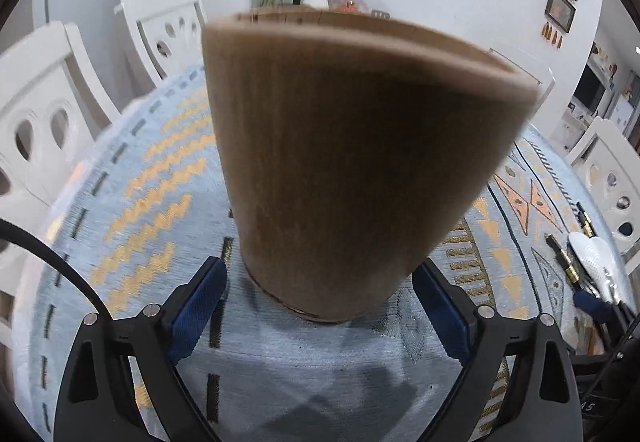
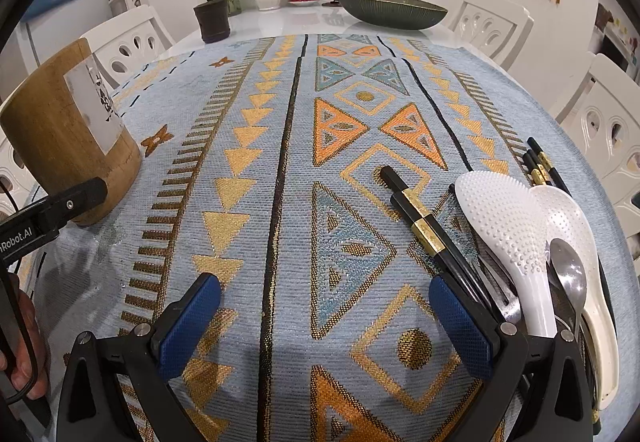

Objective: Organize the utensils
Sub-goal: 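Move the right tool over the utensil pile while the left tool holds the cup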

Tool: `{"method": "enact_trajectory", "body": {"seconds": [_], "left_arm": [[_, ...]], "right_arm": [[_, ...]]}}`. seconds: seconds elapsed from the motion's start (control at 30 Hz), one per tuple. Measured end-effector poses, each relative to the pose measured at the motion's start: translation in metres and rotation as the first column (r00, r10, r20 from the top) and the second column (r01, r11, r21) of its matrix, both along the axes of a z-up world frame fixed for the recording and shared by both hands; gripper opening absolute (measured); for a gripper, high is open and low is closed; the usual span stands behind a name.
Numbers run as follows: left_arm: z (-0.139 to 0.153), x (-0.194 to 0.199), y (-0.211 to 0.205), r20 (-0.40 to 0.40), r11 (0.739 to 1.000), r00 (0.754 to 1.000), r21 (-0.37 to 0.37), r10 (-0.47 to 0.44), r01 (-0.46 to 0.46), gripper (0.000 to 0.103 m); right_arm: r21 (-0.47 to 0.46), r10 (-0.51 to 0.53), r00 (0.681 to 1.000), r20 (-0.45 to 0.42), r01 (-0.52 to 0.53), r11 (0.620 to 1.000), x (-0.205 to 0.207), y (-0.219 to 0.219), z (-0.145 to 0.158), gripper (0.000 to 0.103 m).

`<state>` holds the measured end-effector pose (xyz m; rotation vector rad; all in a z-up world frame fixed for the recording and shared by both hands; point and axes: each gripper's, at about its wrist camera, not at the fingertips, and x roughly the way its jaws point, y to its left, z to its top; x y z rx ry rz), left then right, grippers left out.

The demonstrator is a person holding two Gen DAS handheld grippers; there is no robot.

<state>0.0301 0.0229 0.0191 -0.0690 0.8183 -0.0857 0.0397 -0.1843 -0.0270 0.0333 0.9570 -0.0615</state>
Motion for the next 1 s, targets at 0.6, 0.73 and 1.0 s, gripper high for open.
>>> {"method": "enact_trajectory", "body": {"seconds": [0.6,0.73,1.0], "left_arm": [[-0.016,-0.024,-0.006,-0.109,0.995,0.990,0.034,-0.086,0.090,0.094],[-0.020,-0.025,-0.014,-0.114,0.991,0.988,0.073,-0.104,0.112,0.099],[-0.019,-0.023,-0.020,-0.116,0.988,0.986,0.079,-0.120,0.130,0.100]], "right_arm": [[0.023,0.082,0.994,-0.076,-0.080,0.997,0.004,-0.003,0.005,0.103],[0.051,0.012,0.990,-0.142,-0.005,0.999,0.004,-0.006,0.006,0.103],[0.002,-0.033,0.982,-0.187,0.034,0.999,0.001,0.005,0.006,0.103]]}}
